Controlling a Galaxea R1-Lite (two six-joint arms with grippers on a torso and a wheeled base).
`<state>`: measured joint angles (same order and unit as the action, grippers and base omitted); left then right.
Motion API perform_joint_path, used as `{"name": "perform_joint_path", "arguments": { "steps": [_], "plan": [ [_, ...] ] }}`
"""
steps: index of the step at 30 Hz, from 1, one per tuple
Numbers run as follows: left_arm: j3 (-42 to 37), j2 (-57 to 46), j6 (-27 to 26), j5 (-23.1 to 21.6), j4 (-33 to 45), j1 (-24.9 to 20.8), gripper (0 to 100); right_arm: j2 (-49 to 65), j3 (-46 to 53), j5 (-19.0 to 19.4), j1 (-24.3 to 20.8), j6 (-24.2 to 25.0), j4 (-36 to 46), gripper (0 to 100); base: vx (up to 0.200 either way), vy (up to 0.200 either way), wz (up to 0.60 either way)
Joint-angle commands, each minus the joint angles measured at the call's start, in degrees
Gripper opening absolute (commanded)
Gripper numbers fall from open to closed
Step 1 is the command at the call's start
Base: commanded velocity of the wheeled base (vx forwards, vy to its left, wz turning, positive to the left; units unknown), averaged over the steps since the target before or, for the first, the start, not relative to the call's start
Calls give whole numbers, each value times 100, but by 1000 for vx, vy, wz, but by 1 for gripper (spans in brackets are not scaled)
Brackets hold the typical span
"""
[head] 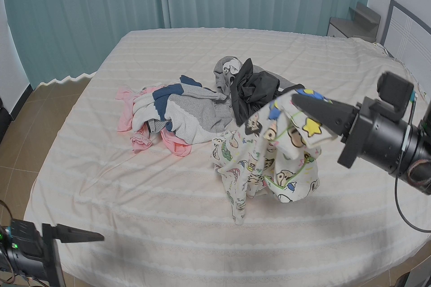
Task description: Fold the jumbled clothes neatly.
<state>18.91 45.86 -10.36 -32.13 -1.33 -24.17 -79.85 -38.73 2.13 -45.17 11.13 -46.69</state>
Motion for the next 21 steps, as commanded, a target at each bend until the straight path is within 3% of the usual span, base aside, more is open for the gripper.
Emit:
{"name": "perform_joint_path", "arguments": {
  "steps": [1,5,8,14,21],
  "plan": [
    [-107,1645,-159,252,-78,-922,100,-945,-1216,-2,-766,-6,292,0,0,0,0],
    [-142,1891,-133,243,-456,-1063,100,-1094,-1726,-11,-1056,-14,257,0,0,0,0],
    [-115,2111,-36,252,-588,-1327,100,-1270,-2025,-257,-1170,-23,231,0,0,0,0],
    [-115,2252,553,366,-1229,-1555,100,-1332,-2209,-380,-1311,-14,37,0,0,0,0],
    [-238,3175,579,1658,-2363,-1582,100,-1244,-2306,-398,-1565,30,-86,0,0,0,0]
  ]
}}
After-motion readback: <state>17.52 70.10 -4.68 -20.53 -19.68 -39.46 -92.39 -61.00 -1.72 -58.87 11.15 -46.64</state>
